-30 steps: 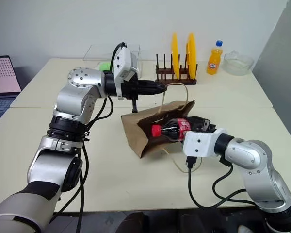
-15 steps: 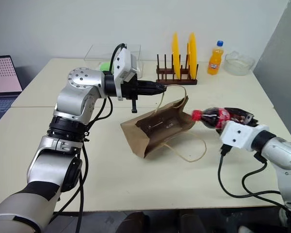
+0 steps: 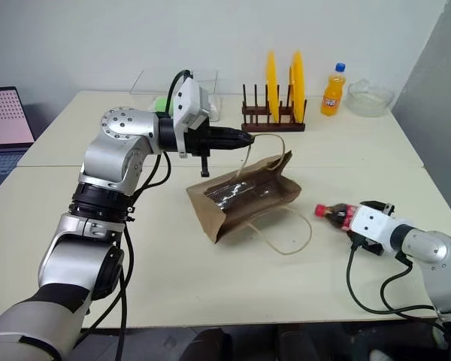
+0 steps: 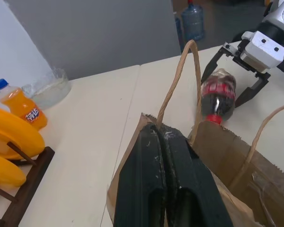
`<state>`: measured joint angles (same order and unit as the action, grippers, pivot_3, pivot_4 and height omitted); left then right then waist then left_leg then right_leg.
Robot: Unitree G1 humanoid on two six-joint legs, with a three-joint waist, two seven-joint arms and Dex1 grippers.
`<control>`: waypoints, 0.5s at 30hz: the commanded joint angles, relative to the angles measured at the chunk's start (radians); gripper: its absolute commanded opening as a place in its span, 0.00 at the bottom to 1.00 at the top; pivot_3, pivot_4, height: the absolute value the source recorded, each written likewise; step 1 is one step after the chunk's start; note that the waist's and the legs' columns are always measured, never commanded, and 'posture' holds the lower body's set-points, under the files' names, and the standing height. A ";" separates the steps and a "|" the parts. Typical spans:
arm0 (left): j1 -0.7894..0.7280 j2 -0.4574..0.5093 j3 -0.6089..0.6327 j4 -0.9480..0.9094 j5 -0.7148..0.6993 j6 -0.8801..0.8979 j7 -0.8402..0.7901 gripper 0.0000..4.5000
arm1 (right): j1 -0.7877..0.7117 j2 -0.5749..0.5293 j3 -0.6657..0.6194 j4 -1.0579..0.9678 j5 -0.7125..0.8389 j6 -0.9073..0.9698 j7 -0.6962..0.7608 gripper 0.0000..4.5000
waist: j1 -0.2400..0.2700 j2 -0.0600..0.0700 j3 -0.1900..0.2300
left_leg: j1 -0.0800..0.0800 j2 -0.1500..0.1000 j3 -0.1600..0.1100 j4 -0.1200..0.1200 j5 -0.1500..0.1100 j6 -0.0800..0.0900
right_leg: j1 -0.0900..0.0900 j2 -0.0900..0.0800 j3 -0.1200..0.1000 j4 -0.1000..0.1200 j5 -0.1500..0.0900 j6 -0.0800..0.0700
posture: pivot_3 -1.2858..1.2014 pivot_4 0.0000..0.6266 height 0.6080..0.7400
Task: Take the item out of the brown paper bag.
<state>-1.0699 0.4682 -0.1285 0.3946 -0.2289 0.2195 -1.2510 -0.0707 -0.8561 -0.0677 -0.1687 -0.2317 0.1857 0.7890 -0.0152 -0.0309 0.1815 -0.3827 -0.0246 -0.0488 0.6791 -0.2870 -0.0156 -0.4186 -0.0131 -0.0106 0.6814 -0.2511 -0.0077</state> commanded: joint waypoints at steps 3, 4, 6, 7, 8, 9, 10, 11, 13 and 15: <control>0.003 0.010 0.018 -0.044 -0.009 0.003 0.014 0.00 | 0.036 -0.060 -0.070 -0.117 0.105 0.055 0.093 1.00 | 0.001 0.000 0.000 | 0.000 0.000 0.000 0.000 0.000 0.000 | 0.000 0.000 0.000 0.000 0.000 0.000 | 0.52 0.24 1.00; 0.003 0.013 0.019 -0.043 -0.007 0.002 0.016 0.00 | 0.042 -0.068 -0.103 -0.161 0.152 0.092 0.123 1.00 | 0.001 0.000 0.000 | 0.000 0.000 0.000 0.000 0.000 0.000 | 0.000 0.000 0.000 0.000 0.000 0.000 | 0.52 0.24 1.00; 0.002 0.019 0.023 -0.034 -0.002 -0.001 0.023 0.00 | 0.047 -0.086 -0.171 -0.247 0.247 0.159 0.174 1.00 | 0.000 0.000 0.000 | 0.000 0.000 -0.001 0.000 0.000 0.000 | 0.000 0.000 0.000 0.000 0.000 0.000 | 0.52 0.24 1.00; 0.002 0.024 0.025 -0.030 0.000 -0.003 0.027 0.00 | 0.044 -0.085 -0.204 -0.291 0.306 0.208 0.193 1.00 | -0.001 0.000 0.000 | 0.000 0.000 -0.001 0.000 0.000 0.000 | 0.000 0.000 0.000 0.000 0.000 0.000 | 0.52 0.24 1.00; 0.002 0.029 0.028 -0.024 0.003 -0.005 0.032 0.00 | 0.032 -0.078 -0.240 -0.339 0.374 0.260 0.203 1.00 | -0.001 0.000 0.000 | 0.000 0.000 -0.001 0.000 0.000 0.000 | 0.000 0.000 0.000 0.000 0.000 0.000 | 0.52 0.24 1.00; 0.001 0.033 0.031 -0.014 0.006 -0.008 0.040 0.00 | 0.022 -0.069 -0.271 -0.385 0.439 0.307 0.208 1.00 | -0.001 0.000 0.000 | 0.001 0.000 -0.001 0.000 0.000 0.000 | 0.001 0.000 -0.001 0.000 0.000 0.001 | 0.52 0.24 1.00; -0.001 0.037 0.033 -0.001 0.012 -0.012 0.050 0.00 | 0.010 -0.061 -0.300 -0.431 0.510 0.356 0.210 1.00 | -0.002 0.000 0.000 | 0.001 0.000 -0.001 0.000 0.000 0.000 | 0.001 0.000 -0.001 0.000 -0.001 0.002 | 0.52 0.24 1.00; -0.002 0.041 0.035 0.013 0.018 -0.019 0.058 0.00 | -0.006 -0.053 -0.324 -0.472 0.584 0.414 0.205 1.00 | -0.001 0.000 0.000 | 0.002 0.000 -0.002 0.000 0.000 0.000 | 0.002 0.000 -0.001 0.000 -0.002 0.004 | 0.52 0.24 1.00; -0.005 0.052 0.036 0.054 0.037 -0.040 0.075 0.00 | -0.065 -0.011 -0.364 -0.548 0.766 0.507 0.162 1.00 | -0.001 0.000 0.000 | 0.003 0.000 -0.003 0.000 0.000 0.000 | 0.003 0.000 -0.002 0.000 -0.002 0.004 | 0.52 0.24 1.00; -0.007 0.063 0.035 0.090 0.053 -0.060 0.089 0.00 | -0.116 0.012 -0.379 -0.587 0.873 0.584 0.105 1.00 | -0.001 0.000 0.000 | 0.003 0.000 -0.003 0.000 0.000 0.001 | 0.004 0.000 -0.002 -0.001 -0.002 0.004 | 0.52 0.24 1.00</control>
<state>-1.0576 0.5162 -0.1171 0.4751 -0.1906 0.1862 -1.1818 -0.1604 -0.8450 -0.4043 -0.7084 0.5431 0.7117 0.9380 -0.0160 -0.0308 0.1816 -0.3796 -0.0241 -0.0519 0.6791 -0.2874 -0.0149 -0.4141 -0.0132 -0.0128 0.6805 -0.2532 -0.0039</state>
